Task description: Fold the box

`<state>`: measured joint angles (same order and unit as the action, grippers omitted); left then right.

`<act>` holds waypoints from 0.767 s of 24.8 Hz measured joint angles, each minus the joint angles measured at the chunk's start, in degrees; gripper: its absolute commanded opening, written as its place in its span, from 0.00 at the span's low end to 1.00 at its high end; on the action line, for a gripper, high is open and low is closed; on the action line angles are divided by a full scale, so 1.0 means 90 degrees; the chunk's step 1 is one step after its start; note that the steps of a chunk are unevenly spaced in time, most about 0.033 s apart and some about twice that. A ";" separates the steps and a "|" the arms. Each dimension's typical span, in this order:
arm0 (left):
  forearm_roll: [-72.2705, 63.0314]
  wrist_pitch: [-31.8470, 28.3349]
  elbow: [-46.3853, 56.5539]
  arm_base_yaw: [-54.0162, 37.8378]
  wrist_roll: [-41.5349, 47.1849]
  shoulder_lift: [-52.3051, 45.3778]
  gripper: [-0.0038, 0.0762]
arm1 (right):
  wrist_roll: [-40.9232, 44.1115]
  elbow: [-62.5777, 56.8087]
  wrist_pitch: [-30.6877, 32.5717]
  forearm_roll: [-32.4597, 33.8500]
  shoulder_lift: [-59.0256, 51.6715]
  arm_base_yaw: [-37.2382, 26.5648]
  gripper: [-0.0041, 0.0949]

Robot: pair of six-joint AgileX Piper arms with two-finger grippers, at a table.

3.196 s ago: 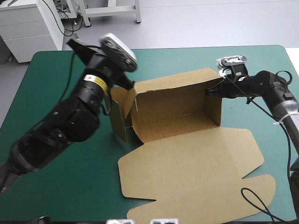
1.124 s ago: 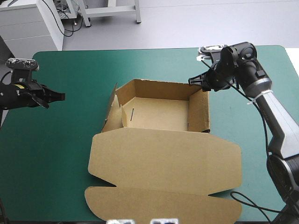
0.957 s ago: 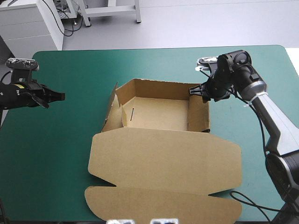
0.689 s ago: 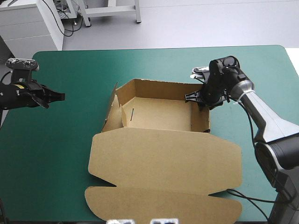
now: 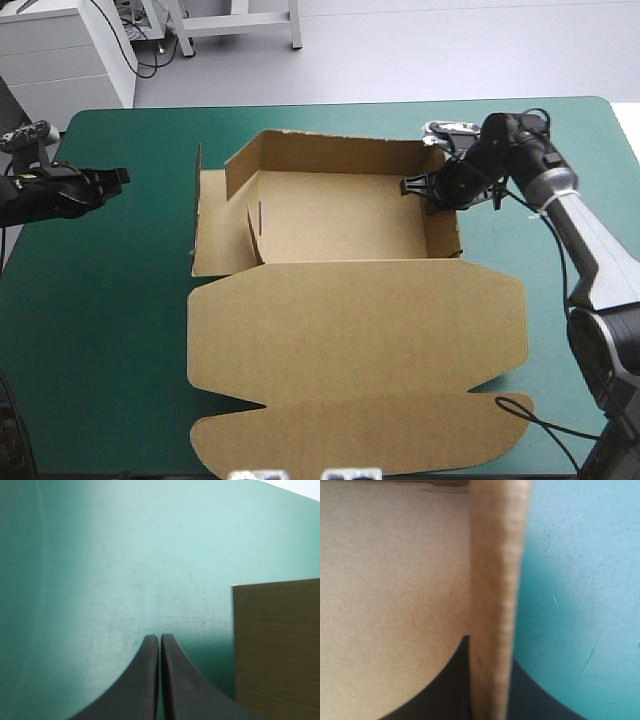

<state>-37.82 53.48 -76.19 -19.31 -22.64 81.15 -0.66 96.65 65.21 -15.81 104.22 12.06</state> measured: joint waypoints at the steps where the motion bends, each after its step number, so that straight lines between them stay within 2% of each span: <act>1: -0.0364 0.0113 0.0000 -0.0049 -0.0168 0.0082 0.05 | -0.0211 0.0000 0.0000 -0.0236 -0.0149 -0.0143 0.02; 4: -0.2174 0.0698 0.0000 -0.0041 -0.0909 0.0342 0.05 | -0.0784 0.0000 0.0019 -0.1101 -0.0480 -0.0600 0.02; 10: -0.3089 0.1366 0.0000 0.0327 -0.1430 0.0451 0.04 | -0.1160 0.0000 -0.0153 -0.1808 -0.0549 -0.0723 0.02; 19: -0.3426 0.1769 0.0000 0.0825 -0.1577 0.0451 0.04 | -0.1306 0.0000 -0.0641 -0.1855 -0.0548 -0.0484 0.02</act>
<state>-68.65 69.40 -76.19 -11.88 -36.84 85.21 -12.41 96.65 59.44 -32.50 99.29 7.71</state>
